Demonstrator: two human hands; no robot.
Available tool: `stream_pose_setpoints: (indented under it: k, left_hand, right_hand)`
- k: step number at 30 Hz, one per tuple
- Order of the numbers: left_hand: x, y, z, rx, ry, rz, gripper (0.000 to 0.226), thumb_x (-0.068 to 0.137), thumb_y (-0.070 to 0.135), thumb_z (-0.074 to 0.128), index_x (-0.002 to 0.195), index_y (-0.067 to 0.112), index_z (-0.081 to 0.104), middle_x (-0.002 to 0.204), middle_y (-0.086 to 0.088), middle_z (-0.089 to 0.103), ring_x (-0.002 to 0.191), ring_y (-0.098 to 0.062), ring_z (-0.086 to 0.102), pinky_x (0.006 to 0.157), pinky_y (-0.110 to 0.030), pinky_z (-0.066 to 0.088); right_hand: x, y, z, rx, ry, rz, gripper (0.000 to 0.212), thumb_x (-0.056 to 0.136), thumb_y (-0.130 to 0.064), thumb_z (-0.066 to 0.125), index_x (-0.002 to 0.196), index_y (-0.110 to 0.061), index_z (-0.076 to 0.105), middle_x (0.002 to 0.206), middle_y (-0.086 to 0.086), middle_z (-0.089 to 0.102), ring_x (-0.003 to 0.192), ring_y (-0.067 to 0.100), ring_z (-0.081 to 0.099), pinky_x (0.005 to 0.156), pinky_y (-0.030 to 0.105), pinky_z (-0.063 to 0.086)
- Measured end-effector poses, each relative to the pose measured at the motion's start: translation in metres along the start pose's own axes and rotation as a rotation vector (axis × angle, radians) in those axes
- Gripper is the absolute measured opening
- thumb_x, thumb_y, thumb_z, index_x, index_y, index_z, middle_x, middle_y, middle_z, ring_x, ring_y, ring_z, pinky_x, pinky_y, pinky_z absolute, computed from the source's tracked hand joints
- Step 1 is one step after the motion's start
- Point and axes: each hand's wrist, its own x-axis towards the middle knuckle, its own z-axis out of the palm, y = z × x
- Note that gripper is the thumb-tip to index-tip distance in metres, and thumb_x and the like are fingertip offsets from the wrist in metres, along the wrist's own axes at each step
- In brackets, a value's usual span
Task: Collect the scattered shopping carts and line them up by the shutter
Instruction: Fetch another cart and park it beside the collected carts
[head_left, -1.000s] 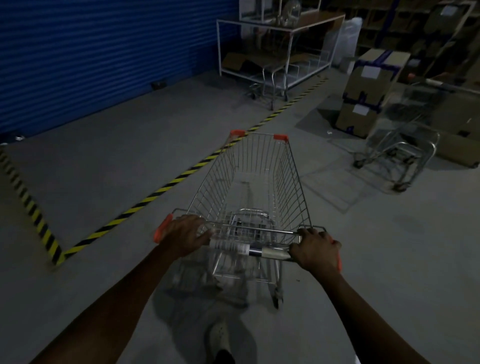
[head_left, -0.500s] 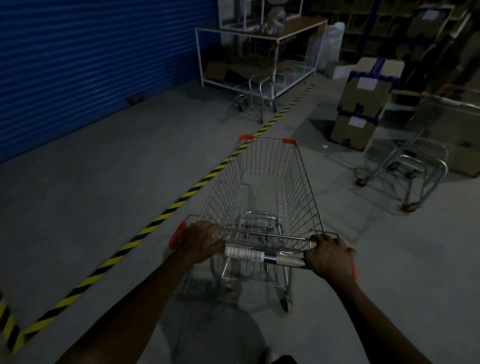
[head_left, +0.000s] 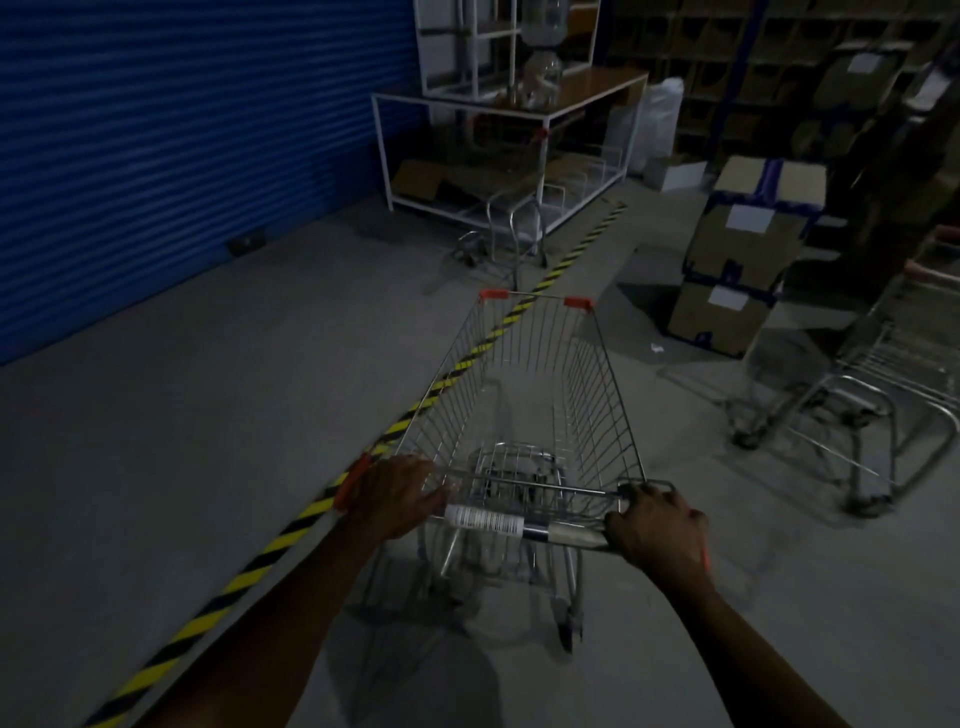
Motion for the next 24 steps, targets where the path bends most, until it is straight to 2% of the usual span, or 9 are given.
stream_pose_setpoints:
  k: [4, 7, 10, 13, 16, 20, 24]
  left_hand:
    - [0.083, -0.023, 0.002, -0.037, -0.016, -0.004, 0.099, 0.078, 0.085, 0.008, 0.132, 0.02, 0.062, 0.137, -0.002, 0.06, 0.127, -0.023, 0.054, 0.103, -0.035, 0.039]
    - [0.144, -0.042, 0.002, -0.041, -0.019, -0.005, 0.093, 0.083, 0.082, 0.015, 0.127, 0.017, 0.066, 0.13, -0.005, 0.064, 0.121, -0.026, 0.059, 0.1, -0.036, 0.043]
    - [0.209, -0.063, 0.008, -0.057, 0.016, 0.016, 0.103, 0.084, 0.088, 0.008, 0.119, 0.014, 0.07, 0.121, -0.009, 0.068, 0.114, -0.029, 0.063, 0.097, -0.041, 0.046]
    - [0.284, -0.091, 0.008, -0.109, 0.028, -0.028, 0.103, 0.08, 0.092, 0.01, 0.117, 0.016, 0.069, 0.12, -0.006, 0.068, 0.113, -0.027, 0.06, 0.099, -0.043, 0.046]
    - [0.357, -0.119, 0.002, -0.134, 0.035, -0.054, 0.09, 0.082, 0.091, 0.018, 0.11, 0.023, 0.069, 0.109, -0.001, 0.069, 0.104, -0.024, 0.062, 0.091, -0.043, 0.048]
    - [0.444, -0.15, -0.022, -0.102, -0.043, -0.048, 0.084, 0.085, 0.088, 0.019, 0.122, 0.028, 0.063, 0.124, 0.001, 0.064, 0.117, -0.022, 0.058, 0.101, -0.044, 0.044]
    - [0.516, -0.173, -0.047, -0.124, -0.051, -0.033, 0.077, 0.084, 0.077, 0.03, 0.125, 0.022, 0.065, 0.128, -0.002, 0.064, 0.12, -0.024, 0.057, 0.103, -0.038, 0.043]
  right_hand:
    - [0.079, -0.017, -0.015, -0.028, -0.001, -0.001, 0.059, 0.082, -0.051, 0.038, 0.135, -0.031, 0.055, 0.14, -0.004, 0.055, 0.128, 0.024, 0.049, 0.099, 0.043, 0.039]
    - [0.14, -0.037, -0.023, -0.039, -0.013, -0.007, 0.051, 0.085, -0.049, 0.043, 0.13, -0.029, 0.056, 0.134, -0.003, 0.057, 0.124, 0.024, 0.05, 0.098, 0.043, 0.038]
    - [0.209, -0.054, -0.028, -0.031, 0.016, -0.007, 0.052, 0.084, -0.05, 0.04, 0.128, -0.03, 0.058, 0.134, -0.003, 0.058, 0.125, 0.023, 0.05, 0.099, 0.043, 0.038]
    - [0.283, -0.072, -0.033, -0.022, 0.054, -0.002, 0.06, 0.078, -0.051, 0.034, 0.129, -0.032, 0.059, 0.134, -0.004, 0.06, 0.124, 0.023, 0.052, 0.099, 0.041, 0.039]
    - [0.35, -0.097, -0.041, -0.039, 0.046, 0.003, 0.061, 0.08, -0.052, 0.034, 0.133, -0.033, 0.057, 0.136, -0.005, 0.059, 0.125, 0.022, 0.052, 0.1, 0.041, 0.04]
    - [0.431, -0.135, -0.053, -0.029, 0.005, 0.019, 0.054, 0.084, -0.051, 0.042, 0.135, -0.033, 0.053, 0.138, -0.005, 0.056, 0.126, 0.023, 0.049, 0.099, 0.043, 0.04]
    - [0.497, -0.171, -0.063, -0.033, 0.003, 0.026, 0.054, 0.082, -0.051, 0.042, 0.131, -0.032, 0.056, 0.133, -0.004, 0.059, 0.123, 0.024, 0.051, 0.095, 0.041, 0.041]
